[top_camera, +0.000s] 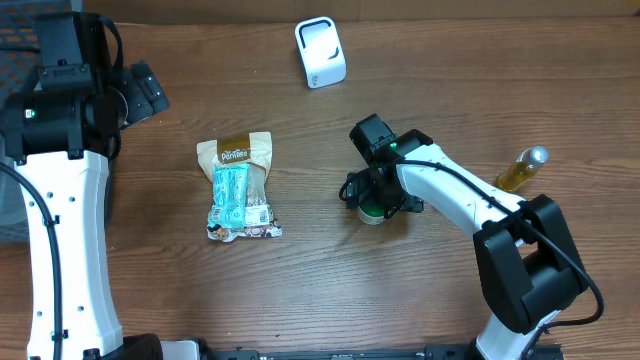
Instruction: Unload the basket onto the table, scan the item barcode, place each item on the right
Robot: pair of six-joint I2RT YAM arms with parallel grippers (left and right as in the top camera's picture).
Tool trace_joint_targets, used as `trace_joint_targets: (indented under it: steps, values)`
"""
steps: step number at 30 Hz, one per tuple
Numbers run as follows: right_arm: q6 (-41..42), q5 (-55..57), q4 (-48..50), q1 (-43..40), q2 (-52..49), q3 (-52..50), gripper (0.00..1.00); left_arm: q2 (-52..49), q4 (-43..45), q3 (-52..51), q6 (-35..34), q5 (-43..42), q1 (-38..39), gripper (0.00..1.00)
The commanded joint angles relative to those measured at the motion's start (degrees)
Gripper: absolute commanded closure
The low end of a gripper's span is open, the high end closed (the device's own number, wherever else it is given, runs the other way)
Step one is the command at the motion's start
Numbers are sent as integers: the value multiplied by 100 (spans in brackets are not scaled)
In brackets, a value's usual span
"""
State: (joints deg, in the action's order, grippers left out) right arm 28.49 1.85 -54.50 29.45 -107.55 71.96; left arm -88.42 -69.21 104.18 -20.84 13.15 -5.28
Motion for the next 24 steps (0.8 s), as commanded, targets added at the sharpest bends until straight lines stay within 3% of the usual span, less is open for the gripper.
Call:
trace_joint_targets:
  steps: [1,6,24]
  values:
    - [22,17,26,0,9,-11,1,-7,13,7,-15,76,-4,0]
    - [24,13,24,24,9,-13,16,-7,13,7,-15,76,-4,0]
    - [24,369,146,369,9,-83,18,-7,13,7,-15,76,-4,0]
